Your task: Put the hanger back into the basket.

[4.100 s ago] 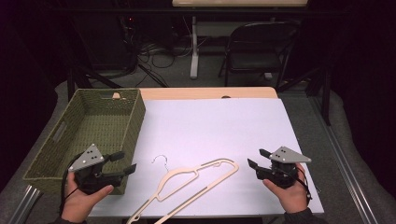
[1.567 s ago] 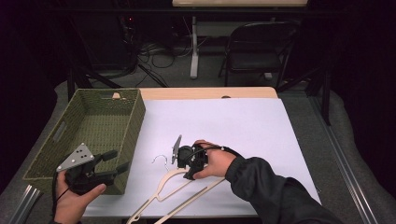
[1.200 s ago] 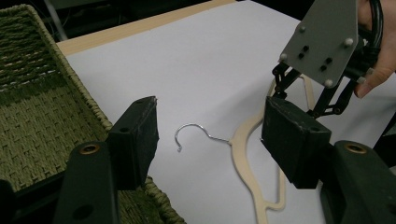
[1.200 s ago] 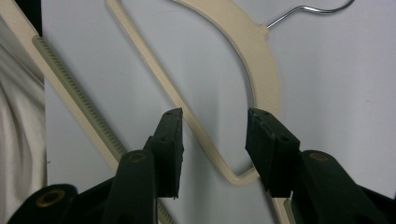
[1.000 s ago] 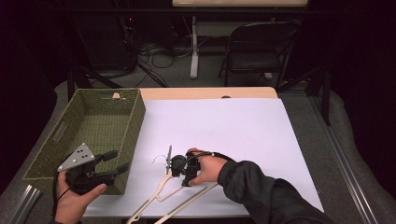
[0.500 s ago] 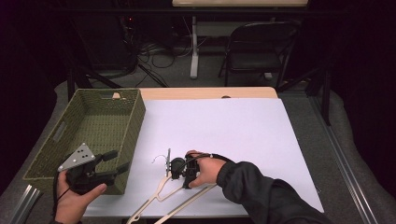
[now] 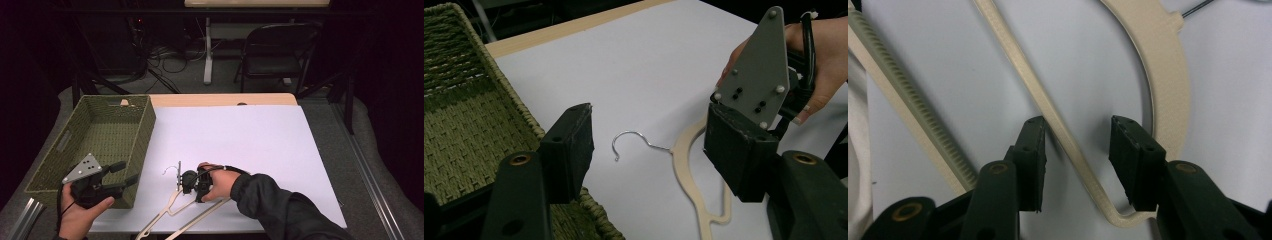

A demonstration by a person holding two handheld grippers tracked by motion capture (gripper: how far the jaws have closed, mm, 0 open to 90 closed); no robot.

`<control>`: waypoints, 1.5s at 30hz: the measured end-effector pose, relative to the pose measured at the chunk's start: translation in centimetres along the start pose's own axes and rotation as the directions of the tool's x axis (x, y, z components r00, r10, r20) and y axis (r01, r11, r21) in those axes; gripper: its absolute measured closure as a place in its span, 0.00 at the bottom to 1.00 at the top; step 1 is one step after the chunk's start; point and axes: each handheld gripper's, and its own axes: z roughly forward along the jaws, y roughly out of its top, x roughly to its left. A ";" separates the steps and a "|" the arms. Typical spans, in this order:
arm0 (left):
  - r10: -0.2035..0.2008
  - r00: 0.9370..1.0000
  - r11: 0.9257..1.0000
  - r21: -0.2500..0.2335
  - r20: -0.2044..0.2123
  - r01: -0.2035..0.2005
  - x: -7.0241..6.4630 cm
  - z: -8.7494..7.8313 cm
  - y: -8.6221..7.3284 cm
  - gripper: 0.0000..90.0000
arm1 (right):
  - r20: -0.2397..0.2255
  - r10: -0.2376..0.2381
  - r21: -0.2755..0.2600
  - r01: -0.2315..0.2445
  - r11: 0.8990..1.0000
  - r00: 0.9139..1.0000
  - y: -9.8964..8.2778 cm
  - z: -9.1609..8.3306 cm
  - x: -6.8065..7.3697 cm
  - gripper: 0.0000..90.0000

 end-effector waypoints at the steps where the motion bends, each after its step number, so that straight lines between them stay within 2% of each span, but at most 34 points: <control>1: 0.001 1.000 1.000 0.000 -0.001 -0.001 0.0 0.0 0.0 0.40 | 0.000 0.002 -0.001 -0.002 1.000 1.000 0.0 0.0 0.0 0.65; 6: 0.001 1.000 1.000 0.001 -0.002 -0.001 0.0 0.0 0.0 0.40 | -0.004 -0.004 -0.002 0.004 1.000 1.000 0.1 0.0 0.0 0.67; 13: -0.002 1.000 1.000 0.000 -0.003 0.002 0.1 -0.1 0.0 0.40 | -0.038 0.008 0.005 -0.008 1.000 0.999 0.0 0.0 0.0 0.78; 17: -0.006 1.000 1.000 0.003 -0.007 0.006 0.1 0.0 0.0 0.40 | -0.042 0.014 0.009 -0.014 1.000 0.999 0.1 0.0 0.0 0.79; 23: -0.009 1.000 1.000 0.002 -0.008 0.009 0.2 -0.1 -0.1 0.40 | -0.042 -0.008 0.016 0.009 1.000 0.999 0.1 0.0 0.0 0.80; 28: -0.010 1.000 1.000 0.000 -0.011 0.010 0.2 -0.2 -0.1 0.40 | -0.061 -0.040 0.028 0.042 0.999 0.997 -0.1 -0.1 0.2 0.83; 32: -0.008 1.000 1.000 -0.005 -0.012 0.008 0.2 -0.3 0.0 0.40 | -0.075 -0.074 0.060 0.079 0.995 0.994 -0.6 -0.4 0.4 0.86; 36: -0.011 1.000 1.000 -0.008 -0.015 0.011 0.2 -0.3 0.0 0.40 | -0.094 -0.083 0.055 0.088 0.995 0.992 -1.0 -0.4 0.5 0.88; 39: -0.010 1.000 1.000 -0.007 -0.015 0.010 0.1 -0.3 0.0 0.40 | -0.103 -0.111 0.066 0.118 0.991 0.989 -1.4 -0.6 0.8 0.93; 45: -0.010 1.000 1.000 -0.009 -0.016 0.010 0.1 -0.3 0.0 0.40 | -0.111 -0.114 0.061 0.122 0.991 0.987 -1.9 -0.8 0.8 0.95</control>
